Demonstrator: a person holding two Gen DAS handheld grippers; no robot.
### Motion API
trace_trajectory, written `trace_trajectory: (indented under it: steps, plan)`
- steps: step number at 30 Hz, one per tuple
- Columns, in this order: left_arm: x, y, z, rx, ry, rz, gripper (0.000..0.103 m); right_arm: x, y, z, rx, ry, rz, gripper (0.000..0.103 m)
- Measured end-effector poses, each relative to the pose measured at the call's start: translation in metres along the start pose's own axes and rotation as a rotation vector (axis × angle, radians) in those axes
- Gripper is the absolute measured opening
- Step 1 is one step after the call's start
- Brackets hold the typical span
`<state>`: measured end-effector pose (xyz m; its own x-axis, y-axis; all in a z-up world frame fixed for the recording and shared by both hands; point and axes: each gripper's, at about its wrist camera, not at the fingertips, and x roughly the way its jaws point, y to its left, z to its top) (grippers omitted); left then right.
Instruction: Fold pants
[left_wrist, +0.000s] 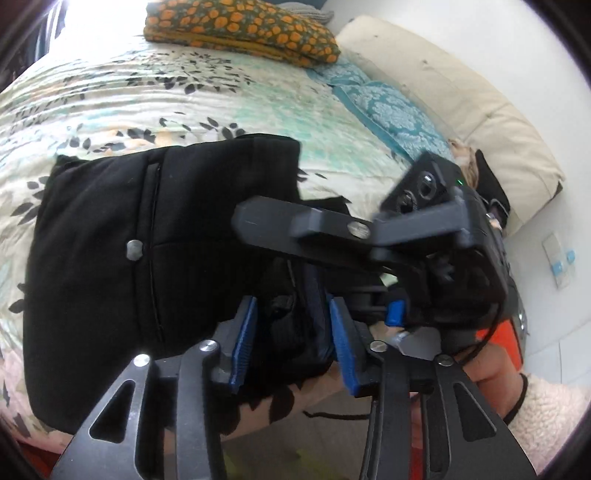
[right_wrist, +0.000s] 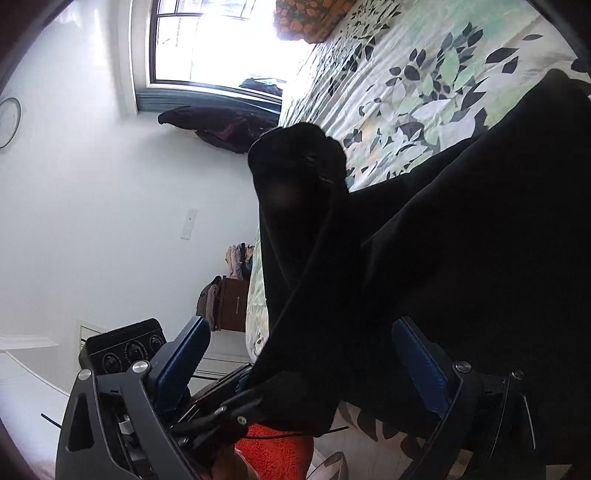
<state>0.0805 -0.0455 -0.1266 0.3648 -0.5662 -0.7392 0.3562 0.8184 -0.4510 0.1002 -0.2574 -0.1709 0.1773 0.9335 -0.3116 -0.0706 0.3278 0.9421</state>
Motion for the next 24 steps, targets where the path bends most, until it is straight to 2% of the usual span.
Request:
trace_trajectory:
  steps: [1, 3, 4, 5, 7, 9, 10, 11, 12, 15, 18, 21, 24]
  plan:
    - [-0.006, -0.004, -0.006, 0.020, 0.019, -0.034, 0.046, 0.006, 0.000, 0.001, 0.008, 0.004, -0.026, 0.096]
    - [-0.026, -0.008, -0.020, 0.049, 0.016, -0.068, 0.056, 0.009, -0.003, 0.002, 0.023, 0.003, -0.048, 0.093]
    - [-0.041, -0.006, -0.026, 0.050, -0.007, -0.090, 0.058, 0.009, -0.004, 0.001, 0.024, 0.003, -0.059, 0.088]
    - [-0.055, -0.002, -0.031, 0.044, -0.038, -0.089, 0.058, 0.008, -0.004, 0.001, 0.017, 0.011, -0.080, 0.083]
    - [-0.081, 0.015, -0.035, 0.004, -0.121, -0.053, 0.061, 0.011, 0.003, -0.004, -0.043, 0.039, -0.139, 0.079]
    - [-0.100, 0.041, -0.034, -0.092, -0.213, -0.010, 0.061, 0.021, 0.015, -0.012, -0.152, 0.081, -0.245, 0.071]
    - [-0.107, 0.059, -0.033, -0.161, -0.251, 0.006, 0.061, 0.028, 0.021, -0.014, -0.205, 0.106, -0.307, 0.055]
    - [-0.112, 0.076, -0.033, -0.233, -0.280, 0.021, 0.061, 0.031, 0.026, -0.016, -0.237, 0.124, -0.343, 0.029]
    - [-0.115, 0.093, -0.033, -0.298, -0.305, 0.037, 0.061, 0.030, 0.031, -0.014, -0.244, 0.121, -0.342, 0.026]
    - [-0.125, 0.129, -0.041, -0.442, -0.364, 0.060, 0.061, -0.001, 0.062, 0.002, -0.272, 0.049, -0.267, 0.023]
    - [-0.131, 0.145, -0.051, -0.498, -0.386, 0.089, 0.061, -0.043, 0.090, 0.016, -0.304, 0.012, -0.211, 0.023]
    - [-0.128, 0.156, -0.055, -0.542, -0.387, 0.079, 0.061, -0.081, 0.081, 0.026, -0.260, 0.025, -0.224, 0.023]
    - [-0.122, 0.159, -0.055, -0.543, -0.372, 0.069, 0.061, -0.105, 0.049, 0.026, -0.205, 0.039, -0.308, 0.023]
